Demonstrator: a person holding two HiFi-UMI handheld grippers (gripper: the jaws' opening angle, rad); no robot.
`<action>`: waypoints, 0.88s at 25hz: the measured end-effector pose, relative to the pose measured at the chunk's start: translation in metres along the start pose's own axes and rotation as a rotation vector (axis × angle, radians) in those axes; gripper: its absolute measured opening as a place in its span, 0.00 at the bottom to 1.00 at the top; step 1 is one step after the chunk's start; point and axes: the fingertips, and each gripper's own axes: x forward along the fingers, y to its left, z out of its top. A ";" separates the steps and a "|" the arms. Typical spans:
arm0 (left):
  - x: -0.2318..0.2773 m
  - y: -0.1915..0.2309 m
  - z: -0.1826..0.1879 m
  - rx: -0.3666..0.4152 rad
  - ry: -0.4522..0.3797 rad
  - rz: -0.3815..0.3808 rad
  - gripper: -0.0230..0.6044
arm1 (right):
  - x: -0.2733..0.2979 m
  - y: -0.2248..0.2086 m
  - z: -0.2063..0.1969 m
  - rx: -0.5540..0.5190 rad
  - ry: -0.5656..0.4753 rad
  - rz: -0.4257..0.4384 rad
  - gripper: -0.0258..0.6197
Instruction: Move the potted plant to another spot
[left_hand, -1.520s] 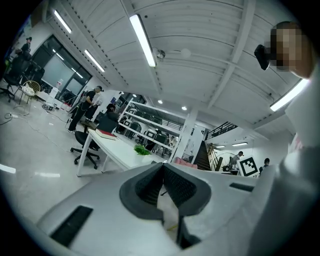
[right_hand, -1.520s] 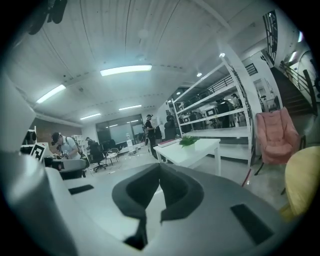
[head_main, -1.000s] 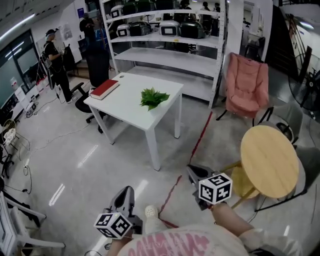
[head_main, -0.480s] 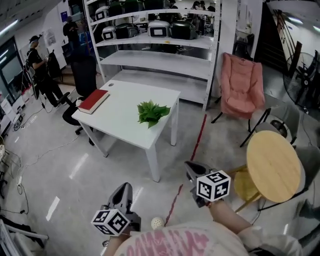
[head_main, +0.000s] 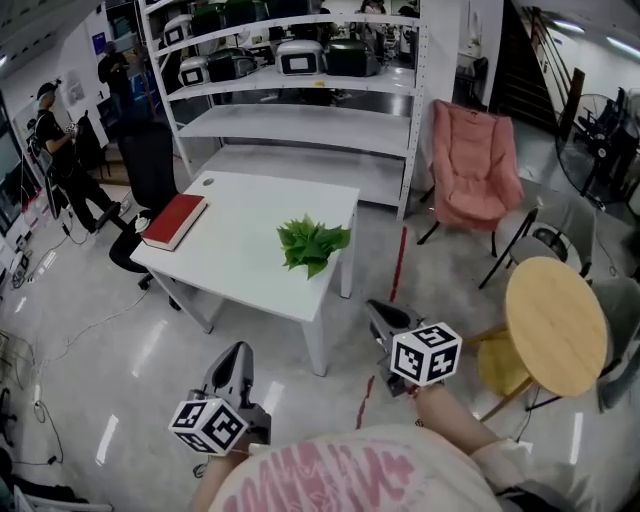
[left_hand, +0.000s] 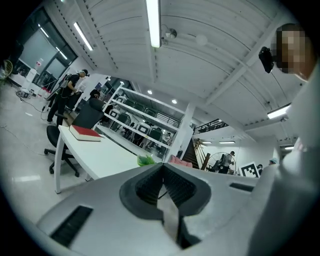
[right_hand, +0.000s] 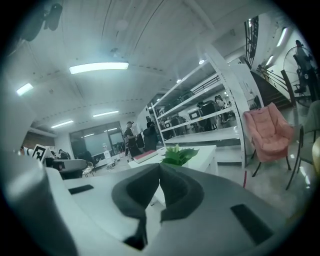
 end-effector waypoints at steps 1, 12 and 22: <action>0.004 0.006 0.002 0.001 0.000 -0.005 0.04 | 0.006 -0.001 -0.002 0.004 -0.003 -0.009 0.05; 0.036 0.054 -0.028 -0.084 0.095 -0.008 0.04 | 0.056 -0.015 -0.046 0.067 0.080 -0.070 0.05; 0.085 0.095 -0.044 -0.149 0.156 0.036 0.04 | 0.125 -0.042 -0.071 0.031 0.173 -0.028 0.05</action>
